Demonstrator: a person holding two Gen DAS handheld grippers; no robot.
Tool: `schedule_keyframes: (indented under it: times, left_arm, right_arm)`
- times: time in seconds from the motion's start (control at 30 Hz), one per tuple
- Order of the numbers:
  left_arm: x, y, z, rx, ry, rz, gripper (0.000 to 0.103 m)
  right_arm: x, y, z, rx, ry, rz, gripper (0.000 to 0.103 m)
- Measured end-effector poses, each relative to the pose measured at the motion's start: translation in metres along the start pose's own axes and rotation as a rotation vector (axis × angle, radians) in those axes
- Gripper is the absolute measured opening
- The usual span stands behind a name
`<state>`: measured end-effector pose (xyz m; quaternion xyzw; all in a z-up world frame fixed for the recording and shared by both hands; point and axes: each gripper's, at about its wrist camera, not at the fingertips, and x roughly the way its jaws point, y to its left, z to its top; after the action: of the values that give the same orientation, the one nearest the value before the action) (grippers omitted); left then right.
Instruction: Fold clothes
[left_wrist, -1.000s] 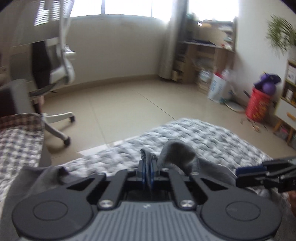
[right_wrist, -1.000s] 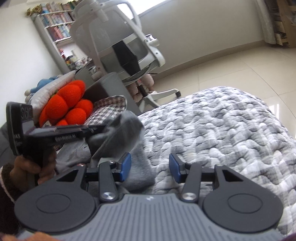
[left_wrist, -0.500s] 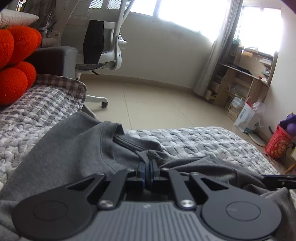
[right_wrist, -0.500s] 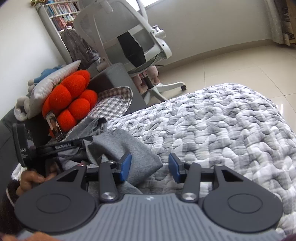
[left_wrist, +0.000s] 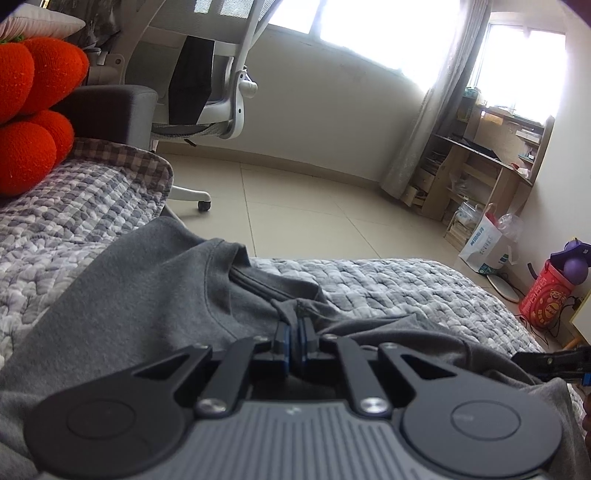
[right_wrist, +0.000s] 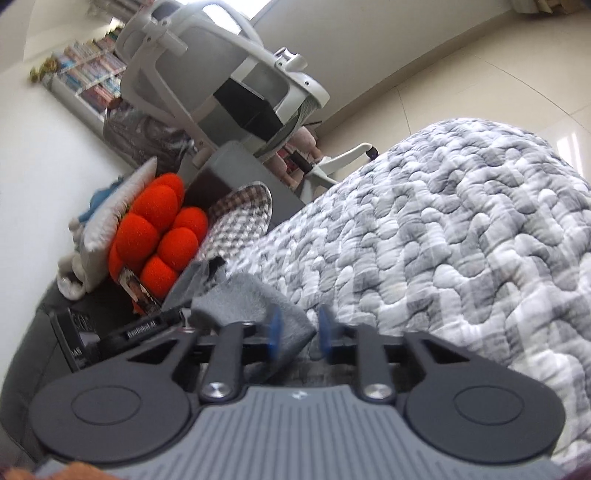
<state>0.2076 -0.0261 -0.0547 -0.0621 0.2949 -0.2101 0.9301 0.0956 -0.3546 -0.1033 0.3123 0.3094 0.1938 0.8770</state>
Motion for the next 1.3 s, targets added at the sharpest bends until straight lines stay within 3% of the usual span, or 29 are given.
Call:
schedule_keyframes:
  times: [0.2, 0.37, 0.6, 0.97, 1.1, 1.17, 1.23, 1.3]
  left_arm:
    - [-0.006, -0.019, 0.021, 0.061, -0.030, 0.011, 0.005]
    - [-0.001, -0.044, 0.045, 0.133, -0.064, -0.005, 0.005]
    - [0.025, -0.076, 0.074, 0.217, -0.088, 0.011, 0.005]
    - [0.105, -0.086, 0.090, 0.197, 0.000, 0.048, 0.003]
    - [0.134, -0.078, 0.091, 0.158, 0.049, 0.056, 0.001]
    - [0.143, -0.067, 0.091, 0.086, 0.092, 0.035, 0.002]
    - [0.144, -0.054, 0.092, 0.011, 0.111, 0.002, 0.005]
    - [0.146, -0.044, 0.092, -0.046, 0.152, -0.057, 0.015]
  right_arm:
    - [-0.027, 0.036, 0.002, -0.193, -0.155, -0.137, 0.005]
    - [-0.036, 0.064, 0.007, -0.380, -0.240, -0.321, 0.005]
    - [-0.024, 0.068, 0.014, -0.524, -0.281, -0.527, 0.005]
    - [0.021, 0.043, 0.037, -0.612, -0.235, -0.740, 0.004]
    - [0.033, 0.023, 0.043, -0.561, -0.193, -0.774, 0.004]
    - [0.037, 0.012, 0.045, -0.525, -0.169, -0.766, 0.004]
    - [0.034, 0.001, 0.047, -0.465, -0.161, -0.723, 0.005]
    - [0.023, -0.010, 0.050, -0.369, -0.184, -0.643, 0.010]
